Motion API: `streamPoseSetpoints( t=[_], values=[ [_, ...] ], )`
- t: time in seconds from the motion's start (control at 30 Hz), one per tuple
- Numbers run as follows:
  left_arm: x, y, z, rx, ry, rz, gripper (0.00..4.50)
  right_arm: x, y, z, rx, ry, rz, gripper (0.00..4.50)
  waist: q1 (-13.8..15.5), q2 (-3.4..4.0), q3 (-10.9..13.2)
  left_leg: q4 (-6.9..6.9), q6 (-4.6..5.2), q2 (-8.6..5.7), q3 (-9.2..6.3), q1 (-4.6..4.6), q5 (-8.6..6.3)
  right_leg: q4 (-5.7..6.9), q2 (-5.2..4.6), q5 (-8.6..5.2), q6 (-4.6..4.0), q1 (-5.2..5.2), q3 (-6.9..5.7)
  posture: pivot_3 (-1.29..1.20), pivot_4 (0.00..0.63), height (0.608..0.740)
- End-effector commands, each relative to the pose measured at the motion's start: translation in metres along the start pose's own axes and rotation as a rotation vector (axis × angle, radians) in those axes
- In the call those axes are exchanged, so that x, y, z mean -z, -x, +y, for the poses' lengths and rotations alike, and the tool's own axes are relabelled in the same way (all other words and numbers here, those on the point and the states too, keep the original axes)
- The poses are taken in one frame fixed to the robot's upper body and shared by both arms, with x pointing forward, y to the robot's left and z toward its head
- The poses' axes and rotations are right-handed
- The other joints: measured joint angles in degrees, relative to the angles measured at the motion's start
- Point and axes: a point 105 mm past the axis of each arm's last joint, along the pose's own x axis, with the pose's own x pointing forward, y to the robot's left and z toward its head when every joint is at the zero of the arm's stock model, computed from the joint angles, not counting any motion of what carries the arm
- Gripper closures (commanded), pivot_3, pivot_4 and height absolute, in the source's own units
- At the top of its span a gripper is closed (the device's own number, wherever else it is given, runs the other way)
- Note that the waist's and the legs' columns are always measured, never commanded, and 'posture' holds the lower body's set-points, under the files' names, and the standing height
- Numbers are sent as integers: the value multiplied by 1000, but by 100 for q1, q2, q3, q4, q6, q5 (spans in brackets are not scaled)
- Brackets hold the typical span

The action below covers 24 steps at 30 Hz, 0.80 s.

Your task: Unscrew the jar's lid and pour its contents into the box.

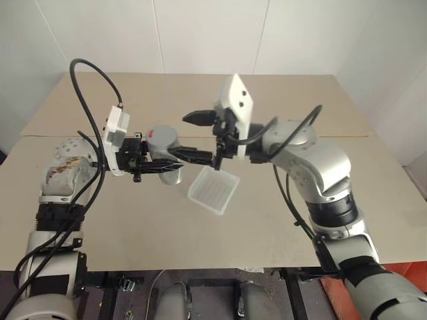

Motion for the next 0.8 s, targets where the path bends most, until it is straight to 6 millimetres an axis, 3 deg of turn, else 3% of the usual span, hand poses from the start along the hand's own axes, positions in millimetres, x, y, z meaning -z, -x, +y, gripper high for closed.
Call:
streamPoseSetpoints(
  t=[0.03,0.3,0.8],
  values=[
    [-14,0,-3,24,-57,-19,2566,-20,6,10,-55,72,-78,22,0,0,0,0,0,0,0,0,0,0,0,0,0,0,0,0,150,740],
    [-14,-2,-3,33,-63,-18,2566,-21,0,29,-160,86,-97,22,-7,0,0,0,0,0,0,1,0,1,1,0,0,-1,0,0,150,740],
    [-11,-4,-4,39,-69,-11,2566,-24,-34,24,-118,19,-69,22,-6,0,0,0,0,0,0,0,0,2,0,0,0,0,0,0,150,740]
  ],
)
